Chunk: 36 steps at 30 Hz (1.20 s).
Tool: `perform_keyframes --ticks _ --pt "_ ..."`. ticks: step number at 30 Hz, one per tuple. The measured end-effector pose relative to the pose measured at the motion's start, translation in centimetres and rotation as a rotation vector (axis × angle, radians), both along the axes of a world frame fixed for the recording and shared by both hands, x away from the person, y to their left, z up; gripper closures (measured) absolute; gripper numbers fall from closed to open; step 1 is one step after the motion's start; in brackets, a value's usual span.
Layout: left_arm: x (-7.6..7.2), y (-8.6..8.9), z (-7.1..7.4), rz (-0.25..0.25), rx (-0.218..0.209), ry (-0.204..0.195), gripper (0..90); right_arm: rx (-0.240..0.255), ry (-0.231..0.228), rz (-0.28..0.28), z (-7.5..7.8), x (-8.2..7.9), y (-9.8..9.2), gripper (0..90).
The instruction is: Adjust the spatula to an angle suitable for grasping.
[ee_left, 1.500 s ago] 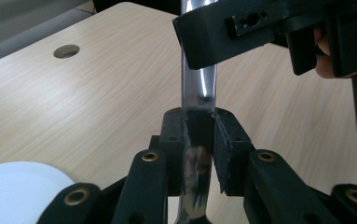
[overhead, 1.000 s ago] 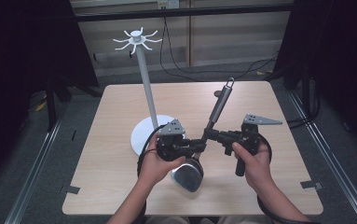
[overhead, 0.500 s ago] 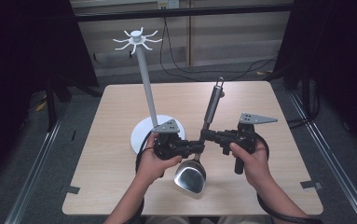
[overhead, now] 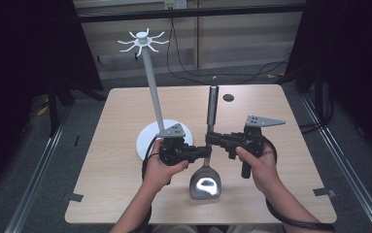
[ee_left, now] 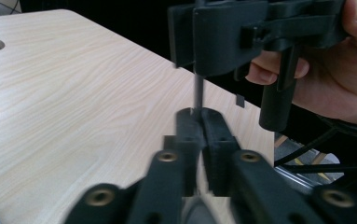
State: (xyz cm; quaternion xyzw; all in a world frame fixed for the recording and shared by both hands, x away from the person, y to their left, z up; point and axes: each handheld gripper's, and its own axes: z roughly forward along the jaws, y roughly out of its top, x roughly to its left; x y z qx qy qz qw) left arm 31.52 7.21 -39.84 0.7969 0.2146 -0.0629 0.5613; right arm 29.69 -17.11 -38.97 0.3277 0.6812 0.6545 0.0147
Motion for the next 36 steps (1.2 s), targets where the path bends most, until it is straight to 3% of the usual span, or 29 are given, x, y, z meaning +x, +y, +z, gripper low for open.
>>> perform_keyframes --ticks 4,12,15,21,24,28,36 --pt "-0.1 0.1 0.2 0.011 0.005 -0.026 88.3 -0.028 -0.031 0.003 0.4 -0.1 0.5 79.3" --pt "-0.5 0.5 0.9 0.036 0.007 -0.056 88.5 -0.018 -0.066 -0.004 0.9 -0.2 0.9 77.1" --pt "-0.5 0.7 0.9 0.049 0.008 -0.061 88.5 -0.039 -0.070 -0.012 0.9 -0.3 0.9 66.1" --pt "-0.3 1.1 1.1 0.073 0.012 -0.077 88.5 -0.071 -0.076 -0.029 0.5 -0.6 0.2 54.3" --pt "-0.3 1.3 1.3 0.088 0.022 -0.084 88.5 -0.113 -0.076 -0.042 0.1 -0.7 -0.1 45.2" --pt "-0.2 1.7 1.5 0.104 0.017 -0.090 88.5 -0.181 -0.069 -0.060 -0.8 -1.0 -0.7 35.8" --pt "0.0 2.3 1.9 0.136 0.036 -0.104 88.5 -0.262 -0.029 -0.084 -3.4 -1.5 -2.0 23.0"
